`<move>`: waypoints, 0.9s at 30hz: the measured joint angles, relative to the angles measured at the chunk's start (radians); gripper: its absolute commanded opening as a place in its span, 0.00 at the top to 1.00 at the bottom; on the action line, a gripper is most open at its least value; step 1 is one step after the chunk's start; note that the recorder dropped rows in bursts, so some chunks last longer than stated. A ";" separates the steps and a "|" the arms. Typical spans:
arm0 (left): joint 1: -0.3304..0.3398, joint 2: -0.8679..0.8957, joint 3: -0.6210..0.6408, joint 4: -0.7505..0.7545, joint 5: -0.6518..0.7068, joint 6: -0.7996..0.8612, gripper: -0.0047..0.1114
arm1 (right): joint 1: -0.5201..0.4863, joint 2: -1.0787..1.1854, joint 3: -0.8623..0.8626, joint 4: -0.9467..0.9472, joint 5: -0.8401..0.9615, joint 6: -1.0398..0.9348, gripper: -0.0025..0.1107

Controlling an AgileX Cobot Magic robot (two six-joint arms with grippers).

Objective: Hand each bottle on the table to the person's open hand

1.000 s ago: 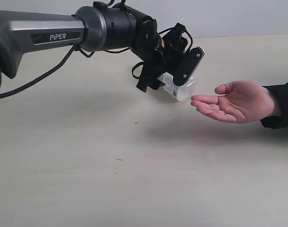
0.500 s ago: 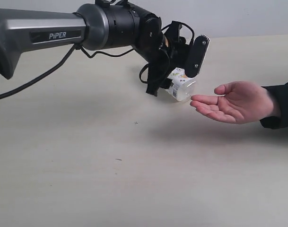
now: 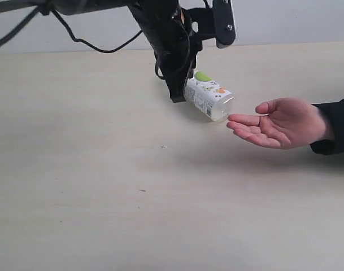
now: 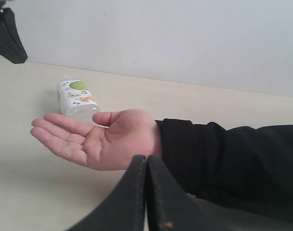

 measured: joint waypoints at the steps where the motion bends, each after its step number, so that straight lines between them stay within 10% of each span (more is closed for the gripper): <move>1: 0.000 -0.063 0.077 0.002 -0.046 -0.068 0.96 | 0.000 0.000 0.000 0.000 0.000 0.000 0.98; 14: 0.036 -0.377 0.589 0.002 -0.462 -0.446 0.96 | 0.000 0.000 0.000 -0.757 -0.156 -0.234 0.98; 19: 0.122 -0.596 0.966 0.002 -0.718 -0.664 0.96 | 0.001 0.000 0.000 -0.509 -0.645 0.143 0.98; 27: 0.209 -0.903 1.323 0.002 -0.869 -0.854 0.96 | 0.001 0.021 -0.018 0.006 -0.816 0.260 0.98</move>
